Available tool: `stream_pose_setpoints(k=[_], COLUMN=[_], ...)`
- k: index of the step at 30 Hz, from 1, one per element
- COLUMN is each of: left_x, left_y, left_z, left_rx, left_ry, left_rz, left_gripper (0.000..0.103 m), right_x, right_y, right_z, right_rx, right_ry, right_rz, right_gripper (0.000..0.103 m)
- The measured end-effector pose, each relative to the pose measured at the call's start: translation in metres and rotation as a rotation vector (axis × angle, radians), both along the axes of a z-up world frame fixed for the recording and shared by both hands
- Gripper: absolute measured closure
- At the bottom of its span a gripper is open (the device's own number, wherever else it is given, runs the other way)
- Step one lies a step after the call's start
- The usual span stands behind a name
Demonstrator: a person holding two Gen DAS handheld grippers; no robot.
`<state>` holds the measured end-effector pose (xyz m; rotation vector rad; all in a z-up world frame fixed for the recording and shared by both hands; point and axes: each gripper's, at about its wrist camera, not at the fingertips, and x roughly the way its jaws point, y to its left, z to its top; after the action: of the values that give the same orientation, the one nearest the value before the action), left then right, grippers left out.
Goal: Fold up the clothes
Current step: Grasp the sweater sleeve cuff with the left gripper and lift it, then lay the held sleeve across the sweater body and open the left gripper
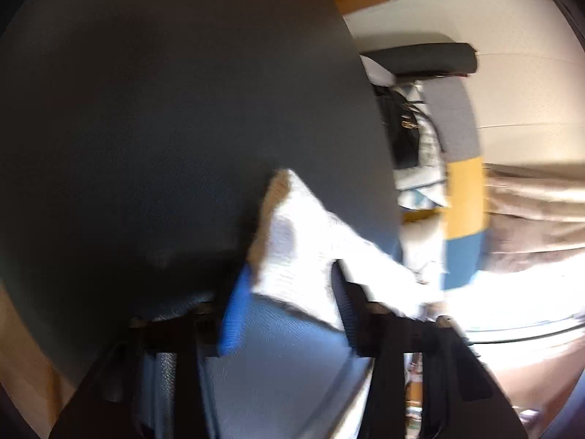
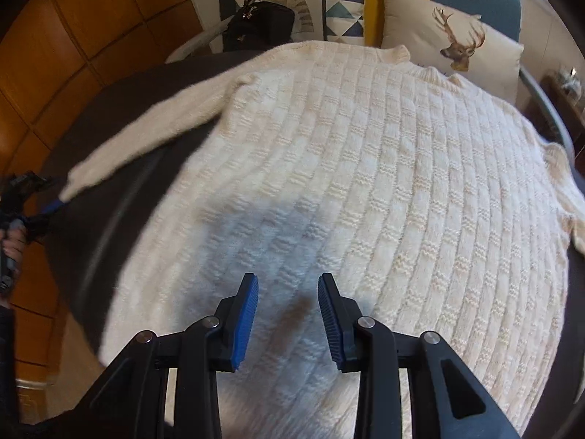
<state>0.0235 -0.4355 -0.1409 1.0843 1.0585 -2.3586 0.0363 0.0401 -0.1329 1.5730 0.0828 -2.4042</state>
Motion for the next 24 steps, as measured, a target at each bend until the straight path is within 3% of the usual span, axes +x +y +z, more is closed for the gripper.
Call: stream_pose_setpoints(k=[4, 5, 7, 10, 13, 15, 17, 18, 20, 22, 24], left_x=[-0.01, -0.012, -0.017, -0.029, -0.049, -0.065, -0.066, -0.061, -0.043, -0.021, -0.017], left_y=[0.012, 0.015, 0.021, 0.043, 0.062, 0.055, 0.029, 0.011, -0.023, -0.039, -0.024], left_z=[0.021, 0.026, 0.036, 0.072, 0.062, 0.039, 0.023, 0.018, 0.02, 0.039, 0.06], left_rx=[-0.182, -0.228, -0.319, -0.613, -0.821, -0.792, -0.6, -0.467, -0.27, -0.197, -0.177], left_ry=[-0.017, -0.021, -0.03, -0.033, -0.161, -0.288, -0.346, -0.352, -0.338, -0.258, -0.16], left_rz=[0.036, 0.045, 0.063, 0.085, 0.022, -0.03, -0.024, 0.013, 0.156, 0.29, 0.257], left_gripper=[0.099, 0.099, 0.099, 0.099, 0.099, 0.099, 0.095, 0.095, 0.094, 0.094, 0.094], right_x=[-0.003, -0.006, -0.012, -0.024, -0.027, -0.029, -0.033, -0.035, -0.041, -0.049, -0.058], right_y=[-0.011, -0.013, -0.018, -0.021, -0.027, -0.025, -0.018, -0.006, 0.019, 0.041, 0.051], right_z=[-0.01, -0.01, -0.009, -0.012, -0.015, -0.012, -0.007, -0.001, 0.014, 0.028, 0.028], right_rx=[0.086, 0.076, 0.057, -0.038, -0.017, -0.019, -0.056, -0.11, -0.168, -0.203, -0.194], right_ry=[0.009, 0.001, -0.015, -0.053, -0.041, -0.065, -0.106, -0.113, -0.08, -0.05, -0.046], right_rz=[0.026, 0.032, 0.044, 0.036, 0.074, 0.103, 0.116, 0.097, 0.043, -0.008, -0.028], right_gripper=[0.082, 0.09, 0.094, 0.095, 0.095, 0.094, 0.089, 0.087, 0.081, 0.081, 0.081])
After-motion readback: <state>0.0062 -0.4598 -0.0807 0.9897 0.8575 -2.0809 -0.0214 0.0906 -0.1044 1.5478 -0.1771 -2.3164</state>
